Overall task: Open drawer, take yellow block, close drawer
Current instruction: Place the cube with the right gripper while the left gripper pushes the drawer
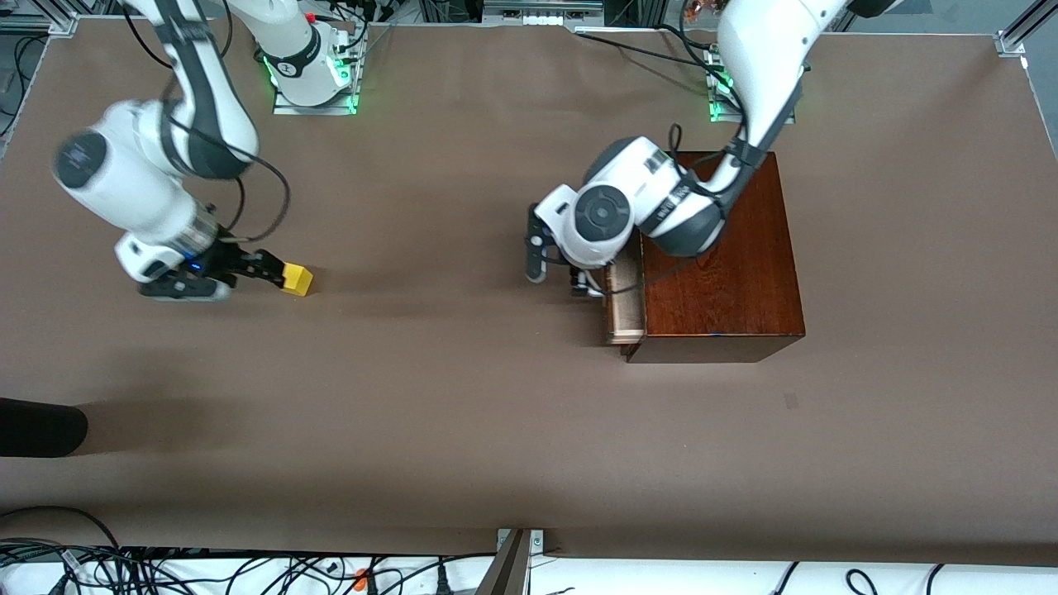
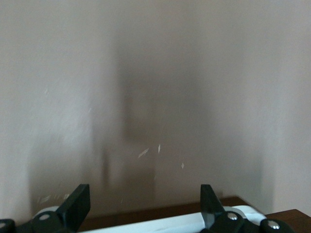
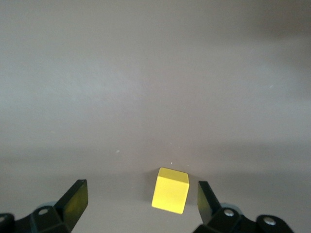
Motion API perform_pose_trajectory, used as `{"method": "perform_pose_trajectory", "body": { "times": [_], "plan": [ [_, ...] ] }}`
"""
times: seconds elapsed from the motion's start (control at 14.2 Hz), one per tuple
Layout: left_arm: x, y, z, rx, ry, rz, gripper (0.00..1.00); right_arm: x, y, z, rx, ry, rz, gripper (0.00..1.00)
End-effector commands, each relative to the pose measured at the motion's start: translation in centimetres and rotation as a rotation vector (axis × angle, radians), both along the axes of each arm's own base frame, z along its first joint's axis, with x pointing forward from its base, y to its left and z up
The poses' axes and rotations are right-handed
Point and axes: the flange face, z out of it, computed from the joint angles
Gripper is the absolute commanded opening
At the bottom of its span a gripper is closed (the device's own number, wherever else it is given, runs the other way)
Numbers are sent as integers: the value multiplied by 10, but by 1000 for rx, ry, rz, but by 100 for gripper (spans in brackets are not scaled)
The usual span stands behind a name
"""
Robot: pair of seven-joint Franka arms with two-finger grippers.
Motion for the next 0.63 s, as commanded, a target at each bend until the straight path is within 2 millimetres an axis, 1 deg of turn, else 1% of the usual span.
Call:
{"method": "perform_pose_trajectory", "body": {
  "times": [0.0, 0.14, 0.21, 0.35, 0.42, 0.49, 0.56],
  "plan": [
    [17, 34, 17, 36, -8, -13, 100, -11, -9, 39, 32, 39, -5, 100],
    [23, 42, 18, 28, -9, -24, 100, 5, -28, 76, 5, 123, 8, 100],
    [23, 43, 18, 25, -8, -24, 100, 8, -30, 90, -6, 156, 12, 100],
    [22, 39, 22, 18, -11, -29, 100, 7, -34, 115, -46, 194, 28, 100],
    [22, 39, 28, 10, -13, -18, 100, 7, -37, 131, -74, 200, 36, 100],
    [22, 38, 41, 7, -29, -3, 100, 6, -38, 146, -89, 215, 43, 100],
    [21, 36, 59, 4, -49, 31, 100, 5, -37, 164, -97, 235, 48, 100]
  ]
}}
